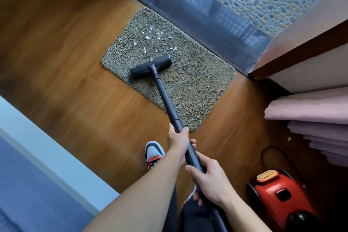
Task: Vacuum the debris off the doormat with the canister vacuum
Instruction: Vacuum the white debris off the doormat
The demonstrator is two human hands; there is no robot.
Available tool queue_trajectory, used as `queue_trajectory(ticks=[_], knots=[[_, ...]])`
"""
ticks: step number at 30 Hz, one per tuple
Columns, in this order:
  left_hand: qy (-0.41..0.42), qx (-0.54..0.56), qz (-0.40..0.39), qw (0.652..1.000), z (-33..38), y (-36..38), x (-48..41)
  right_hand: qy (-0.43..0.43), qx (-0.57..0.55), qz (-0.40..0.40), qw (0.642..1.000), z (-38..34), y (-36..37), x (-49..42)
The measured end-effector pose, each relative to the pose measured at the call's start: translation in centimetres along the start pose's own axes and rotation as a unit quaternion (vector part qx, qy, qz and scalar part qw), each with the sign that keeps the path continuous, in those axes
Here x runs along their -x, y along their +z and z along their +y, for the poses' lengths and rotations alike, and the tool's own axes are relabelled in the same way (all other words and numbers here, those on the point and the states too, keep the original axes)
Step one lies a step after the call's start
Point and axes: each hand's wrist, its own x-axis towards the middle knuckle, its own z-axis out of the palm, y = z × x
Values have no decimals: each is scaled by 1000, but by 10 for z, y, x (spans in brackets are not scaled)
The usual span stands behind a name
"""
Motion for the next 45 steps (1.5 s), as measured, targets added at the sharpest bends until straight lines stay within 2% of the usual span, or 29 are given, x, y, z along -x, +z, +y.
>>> queue_trajectory(ticks=[15, 21, 28, 34, 45], knots=[[10, -3, 6, 1000, 88, -22, -44, -6, -13, 10, 1000, -72, 24, -58], [-5, -17, 6, 1000, 71, -20, -17, 22, -28, 7, 999, -61, 20, -36], [-15, -57, -9, 998, 17, 16, 24, 34, -41, 3, 999, -5, -12, 7], [-17, -91, -31, 995, -21, 55, 45, 39, -51, 48, 997, 38, -43, 29], [15, -126, -29, 991, -3, 58, 22, 11, -74, 48, 996, 17, -39, 14]])
